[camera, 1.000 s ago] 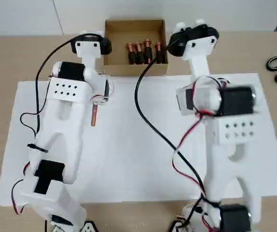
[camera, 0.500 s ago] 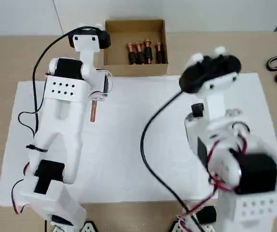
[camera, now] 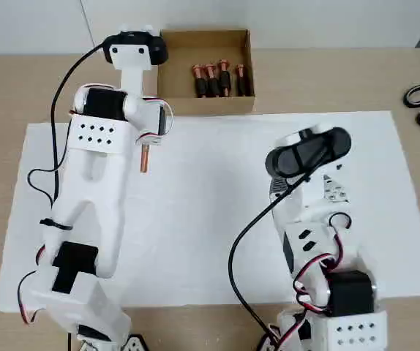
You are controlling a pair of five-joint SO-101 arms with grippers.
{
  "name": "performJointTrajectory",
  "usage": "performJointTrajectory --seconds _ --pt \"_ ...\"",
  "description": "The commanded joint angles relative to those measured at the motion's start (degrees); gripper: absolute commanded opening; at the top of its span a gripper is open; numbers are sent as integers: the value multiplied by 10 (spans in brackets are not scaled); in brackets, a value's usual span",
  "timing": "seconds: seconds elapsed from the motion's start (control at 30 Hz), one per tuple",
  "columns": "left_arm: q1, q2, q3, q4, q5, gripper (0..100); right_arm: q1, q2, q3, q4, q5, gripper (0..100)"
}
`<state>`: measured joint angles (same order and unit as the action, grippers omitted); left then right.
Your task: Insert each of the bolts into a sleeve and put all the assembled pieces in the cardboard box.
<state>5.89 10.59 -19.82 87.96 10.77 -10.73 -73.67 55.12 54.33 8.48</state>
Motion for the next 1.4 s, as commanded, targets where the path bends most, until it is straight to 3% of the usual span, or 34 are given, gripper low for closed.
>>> performJointTrajectory --seconds 0.0,0.2,0.77,1.0,1.2,1.37 --pt "-3 -39 -41 -11 -1 6 -39 -47 73 -76 0 4" --pt "-2 -39 -115 13 -1 6 -104 -120 158 -116 -4 4" --pt "25 -39 -250 39 -4 6 -122 -304 345 -237 -222 4" --pt "93 -39 -349 74 0 6 -126 -303 366 -252 -222 4" --pt "156 -39 -422 98 0 6 -191 -303 381 -252 -218 4" --pt "154 -33 -422 99 0 6 -215 -303 380 -252 -118 4"
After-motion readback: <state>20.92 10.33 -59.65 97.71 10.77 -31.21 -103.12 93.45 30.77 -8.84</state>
